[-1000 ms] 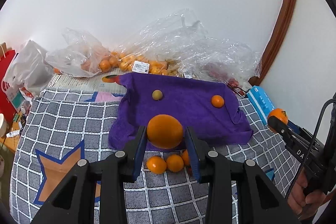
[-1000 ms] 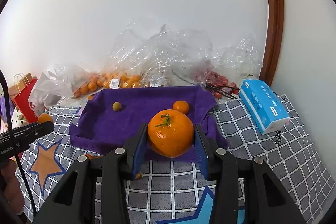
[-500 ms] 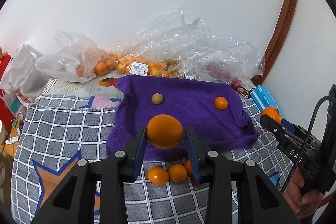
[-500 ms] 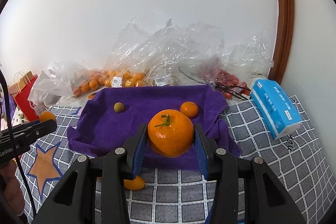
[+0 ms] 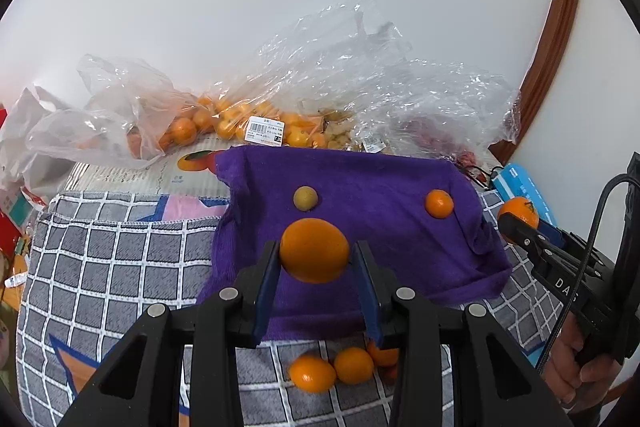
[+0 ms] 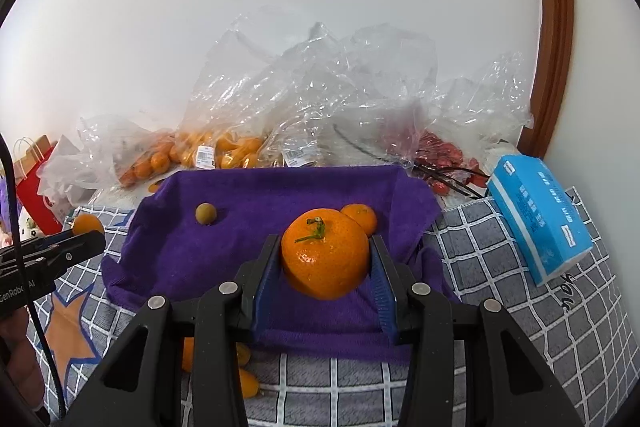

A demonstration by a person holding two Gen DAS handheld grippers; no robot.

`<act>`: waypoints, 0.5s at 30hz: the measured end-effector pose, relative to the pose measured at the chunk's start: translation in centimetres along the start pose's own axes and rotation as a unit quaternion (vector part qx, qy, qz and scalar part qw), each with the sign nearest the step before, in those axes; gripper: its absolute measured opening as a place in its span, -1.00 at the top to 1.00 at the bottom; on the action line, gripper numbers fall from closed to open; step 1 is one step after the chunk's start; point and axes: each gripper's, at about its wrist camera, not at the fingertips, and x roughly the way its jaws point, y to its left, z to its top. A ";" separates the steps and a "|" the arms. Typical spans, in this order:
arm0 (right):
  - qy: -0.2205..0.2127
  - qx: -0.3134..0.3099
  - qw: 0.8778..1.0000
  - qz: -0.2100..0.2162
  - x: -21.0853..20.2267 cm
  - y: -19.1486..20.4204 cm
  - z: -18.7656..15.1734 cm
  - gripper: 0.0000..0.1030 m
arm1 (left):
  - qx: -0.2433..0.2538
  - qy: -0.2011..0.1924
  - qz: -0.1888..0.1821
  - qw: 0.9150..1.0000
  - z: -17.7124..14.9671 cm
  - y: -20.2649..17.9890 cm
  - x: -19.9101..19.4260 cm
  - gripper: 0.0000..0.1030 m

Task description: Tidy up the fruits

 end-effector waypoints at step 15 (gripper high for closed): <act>0.016 -0.003 1.000 -0.007 4.3 -0.7 1.2 0.16 | 0.001 0.022 0.003 1.000 1.9 0.1 4.6 0.32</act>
